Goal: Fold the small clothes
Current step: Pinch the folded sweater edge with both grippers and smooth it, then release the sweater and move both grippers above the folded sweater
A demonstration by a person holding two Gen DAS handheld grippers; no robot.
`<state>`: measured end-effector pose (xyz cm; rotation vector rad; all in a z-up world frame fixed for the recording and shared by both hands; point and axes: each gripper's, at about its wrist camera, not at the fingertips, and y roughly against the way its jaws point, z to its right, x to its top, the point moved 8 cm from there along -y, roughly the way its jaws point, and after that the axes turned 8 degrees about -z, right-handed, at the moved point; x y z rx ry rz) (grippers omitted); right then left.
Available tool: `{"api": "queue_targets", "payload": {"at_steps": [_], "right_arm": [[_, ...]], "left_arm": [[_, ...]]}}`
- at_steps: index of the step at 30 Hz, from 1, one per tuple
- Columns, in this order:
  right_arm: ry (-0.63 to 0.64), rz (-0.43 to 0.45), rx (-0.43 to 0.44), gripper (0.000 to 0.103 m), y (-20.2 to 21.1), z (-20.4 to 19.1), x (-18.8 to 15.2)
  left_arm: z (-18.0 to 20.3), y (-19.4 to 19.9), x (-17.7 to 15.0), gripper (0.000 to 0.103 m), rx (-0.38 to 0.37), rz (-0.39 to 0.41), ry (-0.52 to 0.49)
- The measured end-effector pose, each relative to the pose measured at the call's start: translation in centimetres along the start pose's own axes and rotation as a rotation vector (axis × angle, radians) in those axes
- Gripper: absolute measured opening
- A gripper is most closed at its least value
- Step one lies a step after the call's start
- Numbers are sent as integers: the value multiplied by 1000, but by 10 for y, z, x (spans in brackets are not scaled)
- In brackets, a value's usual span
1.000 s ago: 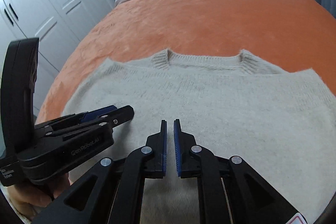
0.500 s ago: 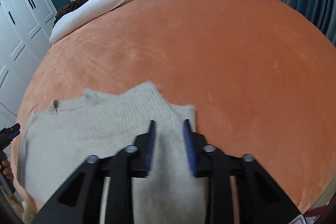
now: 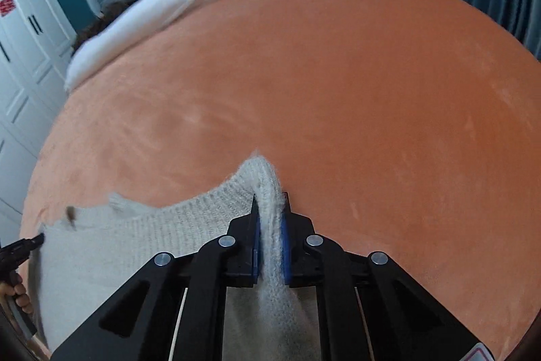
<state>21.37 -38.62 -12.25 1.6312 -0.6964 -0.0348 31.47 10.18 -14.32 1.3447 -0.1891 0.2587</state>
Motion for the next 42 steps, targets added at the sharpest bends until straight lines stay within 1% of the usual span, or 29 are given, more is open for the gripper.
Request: {"api": "queue_targets", "payload": {"at_steps": [1, 3, 5, 6, 7, 9, 11, 14, 15, 16, 17, 19, 20, 22, 25, 26, 27, 28, 29, 30, 31, 32, 33, 34, 35, 36, 40, 41, 42], "right_arm": [[11, -50, 3, 8, -18, 3, -7], [9, -20, 12, 12, -5, -2, -2], [2, 36, 20, 14, 21, -12, 0], [24, 82, -3, 15, 38, -20, -1], [62, 132, -21, 21, 58, -33, -6], [123, 169, 28, 23, 84, -62, -22], [198, 141, 125, 23, 91, -107, -51], [297, 2, 279, 21, 68, -182, -110], [324, -31, 296, 19, 59, -195, -126], [358, -55, 278, 13, 49, -205, -141], [371, -68, 257, 11, 42, -205, -149], [348, -68, 223, 9, 39, -182, -151], [317, -62, 214, 8, 42, -163, -148], [257, -38, 155, 8, 53, -120, -140], [160, -13, 131, 10, 68, -71, -136], [141, -2, 129, 16, 72, -59, -138], [131, 15, 113, 22, 79, -55, -139], [131, 28, 102, 22, 82, -55, -140], [140, 35, 105, 22, 85, -60, -142], [154, 41, 112, 22, 89, -65, -144], [175, 43, 121, 22, 94, -70, -147], [213, 41, 130, 22, 96, -82, -151], [251, 40, 131, 22, 95, -95, -154], [275, 40, 133, 22, 92, -109, -156], [301, 32, 149, 22, 89, -124, -158], [313, 22, 167, 22, 85, -138, -161], [334, -10, 219, 22, 82, -174, -177], [349, -8, 221, 22, 85, -180, -181], [366, -5, 216, 22, 87, -183, -185]], "left_arm": [[-3, -5, -1, 13, -11, -6, 19], [-4, -2, 2, 13, -17, -3, 27], [3, 11, 2, 14, -7, 14, 1], [9, 24, -1, 14, 5, 40, -22], [13, 36, -5, 14, 9, 67, -46], [37, 69, -22, 16, 21, 138, -113], [67, 90, -49, 18, -7, 175, -168], [113, 83, -101, 22, -96, 112, -207], [121, 71, -114, 22, -96, 84, -216], [121, 59, -123, 22, -67, 60, -217], [114, 49, -127, 22, -35, 48, -212], [95, 46, -124, 21, -64, 68, -191], [83, 51, -118, 22, -48, 82, -176], [49, 66, -99, 23, 42, 139, -145], [3, 77, -60, 23, 134, 185, -87], [-12, 77, -47, 23, 177, 199, -68], [-27, 74, -36, 23, 212, 199, -49], [-46, 68, -26, 23, 255, 171, -15], [-59, 67, -24, 22, 266, 149, 16], [-68, 72, -23, 22, 236, 148, 53], [-68, 80, -24, 23, 182, 162, 73], [-64, 90, -29, 27, 117, 184, 78], [-57, 98, -33, 42, 71, 197, 67], [-44, 103, -38, 52, 21, 201, 34], [-31, 105, -42, 69, -17, 192, -3], [-17, 102, -42, 73, -48, 173, -43], [11, 66, -29, 72, -104, 64, -95], [13, 54, -26, 64, -120, 26, -83], [15, 44, -24, 34, -161, -7, -77]]}}
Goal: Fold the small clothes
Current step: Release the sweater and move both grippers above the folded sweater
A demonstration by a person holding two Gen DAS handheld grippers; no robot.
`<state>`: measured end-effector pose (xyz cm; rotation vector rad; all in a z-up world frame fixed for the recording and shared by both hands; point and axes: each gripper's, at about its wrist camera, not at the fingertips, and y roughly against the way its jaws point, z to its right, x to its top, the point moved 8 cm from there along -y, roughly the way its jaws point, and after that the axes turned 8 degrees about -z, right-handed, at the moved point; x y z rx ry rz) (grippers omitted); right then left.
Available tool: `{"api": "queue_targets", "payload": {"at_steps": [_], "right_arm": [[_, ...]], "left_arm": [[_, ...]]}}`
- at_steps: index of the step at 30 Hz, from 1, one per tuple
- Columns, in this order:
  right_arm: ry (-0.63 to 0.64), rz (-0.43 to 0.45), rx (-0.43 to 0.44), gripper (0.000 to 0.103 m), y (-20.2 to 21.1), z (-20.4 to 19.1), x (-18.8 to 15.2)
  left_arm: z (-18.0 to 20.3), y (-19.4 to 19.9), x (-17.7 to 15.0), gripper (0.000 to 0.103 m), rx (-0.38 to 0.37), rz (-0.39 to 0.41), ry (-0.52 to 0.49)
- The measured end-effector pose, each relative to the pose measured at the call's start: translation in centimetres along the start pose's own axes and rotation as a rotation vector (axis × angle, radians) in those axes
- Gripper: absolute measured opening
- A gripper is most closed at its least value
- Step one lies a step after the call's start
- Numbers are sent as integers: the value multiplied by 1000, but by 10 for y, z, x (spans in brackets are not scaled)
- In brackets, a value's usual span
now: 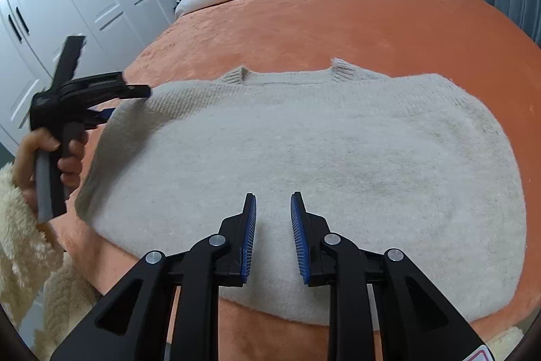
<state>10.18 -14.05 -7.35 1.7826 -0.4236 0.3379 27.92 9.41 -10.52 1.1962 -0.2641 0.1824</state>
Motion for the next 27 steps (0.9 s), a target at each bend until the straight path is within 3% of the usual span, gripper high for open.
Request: {"api": "queue_targets", "payload": {"at_steps": [1, 2, 4, 6, 9, 10, 13, 15, 16, 18, 21, 23, 27], "right_arm": [[15, -1, -11, 23, 1, -3, -2], [33, -4, -27, 24, 1, -5, -4], [45, 2, -38, 24, 4, -5, -7], [21, -5, -31, 29, 2, 2, -7], [-45, -72, -30, 30, -21, 21, -10], [-64, -83, -29, 26, -25, 24, -9], [-72, -46, -30, 27, -11, 21, 1], [-51, -17, -21, 27, 0, 12, 10], [-42, -14, -3, 27, 0, 6, 14], [-29, -25, 24, 27, -9, -5, 19], [15, -134, -23, 28, -55, -13, 13], [24, -107, -60, 30, -53, -20, 14], [29, -28, 8, 32, -12, -45, 16]], "left_arm": [[4, -8, 2, 12, -74, -29, 17], [6, -8, 5, 9, -116, -33, 39], [6, 8, 17, 9, -111, 61, 38], [-1, 17, 23, 9, -53, 125, 57], [-27, -19, 20, 10, 33, 23, 113], [-31, -31, 14, 11, 69, -15, 104], [-22, -8, 6, 22, 100, 53, 74], [-12, 24, -2, 49, 171, 134, 47], [-9, 39, -8, 54, 184, 178, 38], [6, 59, -26, 57, 166, 211, 13], [14, 59, -62, 57, 141, 158, 16], [7, 57, -92, 57, 123, 115, 47], [-22, 75, -140, 58, 117, 131, 156]]}}
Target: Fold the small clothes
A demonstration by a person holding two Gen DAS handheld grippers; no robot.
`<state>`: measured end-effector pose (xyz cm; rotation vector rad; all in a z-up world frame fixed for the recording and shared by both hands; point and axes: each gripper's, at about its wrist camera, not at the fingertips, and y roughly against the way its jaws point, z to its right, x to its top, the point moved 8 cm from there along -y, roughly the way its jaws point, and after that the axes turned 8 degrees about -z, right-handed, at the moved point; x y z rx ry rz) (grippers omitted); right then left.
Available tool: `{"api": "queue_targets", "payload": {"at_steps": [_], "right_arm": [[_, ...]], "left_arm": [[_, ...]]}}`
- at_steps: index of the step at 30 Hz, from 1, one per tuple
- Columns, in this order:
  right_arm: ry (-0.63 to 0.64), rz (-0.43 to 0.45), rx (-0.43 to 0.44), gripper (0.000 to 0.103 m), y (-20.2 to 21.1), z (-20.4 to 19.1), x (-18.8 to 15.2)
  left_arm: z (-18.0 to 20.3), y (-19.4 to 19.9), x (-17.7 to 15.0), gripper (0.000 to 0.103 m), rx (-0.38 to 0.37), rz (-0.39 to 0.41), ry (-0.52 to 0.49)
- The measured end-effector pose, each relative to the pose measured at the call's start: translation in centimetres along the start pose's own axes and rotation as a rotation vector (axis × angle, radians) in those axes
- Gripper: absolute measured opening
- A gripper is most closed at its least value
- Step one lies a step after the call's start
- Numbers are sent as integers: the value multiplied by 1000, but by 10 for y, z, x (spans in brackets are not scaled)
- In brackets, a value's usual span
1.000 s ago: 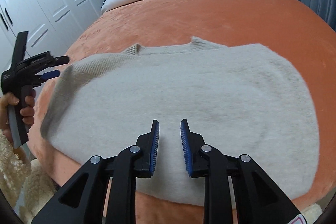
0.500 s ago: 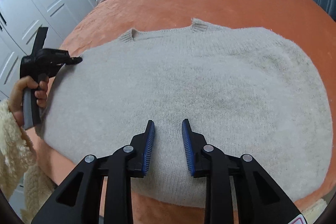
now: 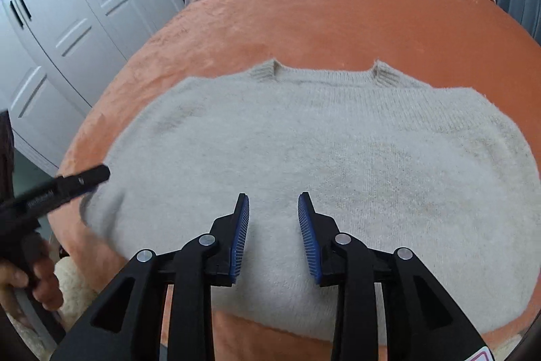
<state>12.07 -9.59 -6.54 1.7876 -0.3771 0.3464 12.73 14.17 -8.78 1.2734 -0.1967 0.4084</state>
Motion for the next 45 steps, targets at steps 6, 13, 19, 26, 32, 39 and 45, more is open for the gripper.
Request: {"api": "queue_targets", "payload": {"at_steps": [6, 13, 19, 26, 32, 39, 45], "right_arm": [[-8, 27, -20, 31, 10, -8, 1], [-46, -62, -118, 28, -42, 14, -18], [8, -41, -164, 30, -47, 9, -20], [-29, -20, -90, 31, -43, 14, -20], [-230, 56, 86, 31, 23, 68, -22], [-369, 137, -32, 35, 105, 183, -66], [-390, 164, -29, 56, 138, 206, -88]], "left_arm": [[-54, -8, -34, 64, -56, -31, 258], [-42, -28, -31, 85, -116, 16, 292], [-38, -36, -16, 27, -245, 0, 338], [82, 75, 13, 20, -361, 185, 3], [246, 111, -23, 20, -460, 200, -373], [341, -5, -104, 27, -345, -25, -547], [297, 6, -149, 83, -283, 14, -587]]}}
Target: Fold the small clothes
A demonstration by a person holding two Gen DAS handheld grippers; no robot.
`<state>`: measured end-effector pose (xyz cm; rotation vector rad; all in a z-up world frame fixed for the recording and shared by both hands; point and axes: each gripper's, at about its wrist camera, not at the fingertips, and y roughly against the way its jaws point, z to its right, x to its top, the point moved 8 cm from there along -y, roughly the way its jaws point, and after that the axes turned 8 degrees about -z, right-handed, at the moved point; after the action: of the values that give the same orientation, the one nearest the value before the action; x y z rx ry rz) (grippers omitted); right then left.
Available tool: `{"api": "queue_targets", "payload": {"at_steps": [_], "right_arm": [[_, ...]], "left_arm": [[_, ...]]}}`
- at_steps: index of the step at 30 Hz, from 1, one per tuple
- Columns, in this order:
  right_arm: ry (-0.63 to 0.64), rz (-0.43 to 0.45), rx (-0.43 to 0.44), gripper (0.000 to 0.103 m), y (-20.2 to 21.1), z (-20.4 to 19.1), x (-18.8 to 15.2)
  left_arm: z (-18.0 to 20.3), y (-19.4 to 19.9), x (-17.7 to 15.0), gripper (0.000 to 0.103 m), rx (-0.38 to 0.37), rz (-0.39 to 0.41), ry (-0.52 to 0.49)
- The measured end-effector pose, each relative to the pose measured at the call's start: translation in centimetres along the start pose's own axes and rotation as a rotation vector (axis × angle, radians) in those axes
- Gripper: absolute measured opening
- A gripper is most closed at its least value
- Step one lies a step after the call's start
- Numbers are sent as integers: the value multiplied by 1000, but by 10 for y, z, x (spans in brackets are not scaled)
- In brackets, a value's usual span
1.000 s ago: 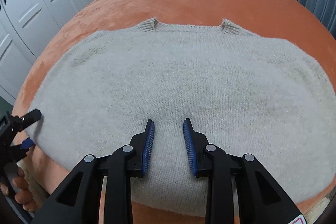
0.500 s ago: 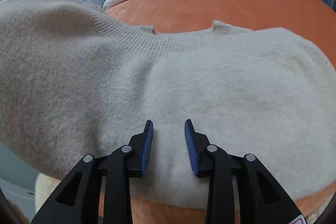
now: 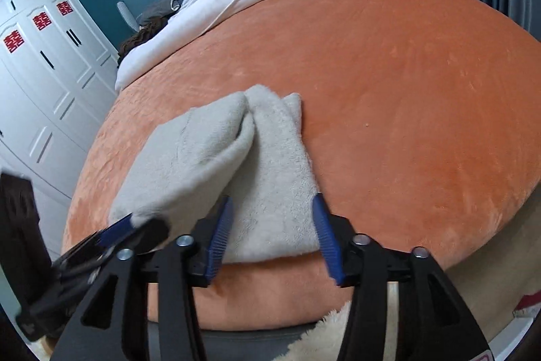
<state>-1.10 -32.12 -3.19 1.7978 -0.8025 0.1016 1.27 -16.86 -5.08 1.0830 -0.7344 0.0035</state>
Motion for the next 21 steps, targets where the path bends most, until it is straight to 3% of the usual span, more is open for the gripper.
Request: {"api": "queue_targets", "payload": {"at_steps": [2, 6, 10, 13, 15, 16, 18, 21], "right_arm": [[2, -11, 62, 66, 0, -9, 3], [-52, -90, 222, 69, -21, -33, 6], [-72, -166, 260, 69, -47, -67, 9], [-8, -209, 182, 66, -66, -88, 9], [55, -216, 121, 30, -72, -98, 13], [75, -193, 125, 27, -65, -104, 20], [91, -75, 229, 23, -27, -118, 41], [81, 76, 420, 21, 33, -117, 60]], "left_arm": [[-21, 11, -14, 90, 104, -7, -14], [-82, -6, -27, 90, 294, -88, 16], [-107, -25, -31, 90, 318, -135, 35], [-109, -29, -34, 89, 311, -132, 23], [-111, -31, -32, 51, 278, -145, 27], [-118, -30, -29, 47, 291, -157, 57], [-124, -20, -27, 28, 244, -151, 117], [-128, -11, -24, 17, 179, -136, 158]]}}
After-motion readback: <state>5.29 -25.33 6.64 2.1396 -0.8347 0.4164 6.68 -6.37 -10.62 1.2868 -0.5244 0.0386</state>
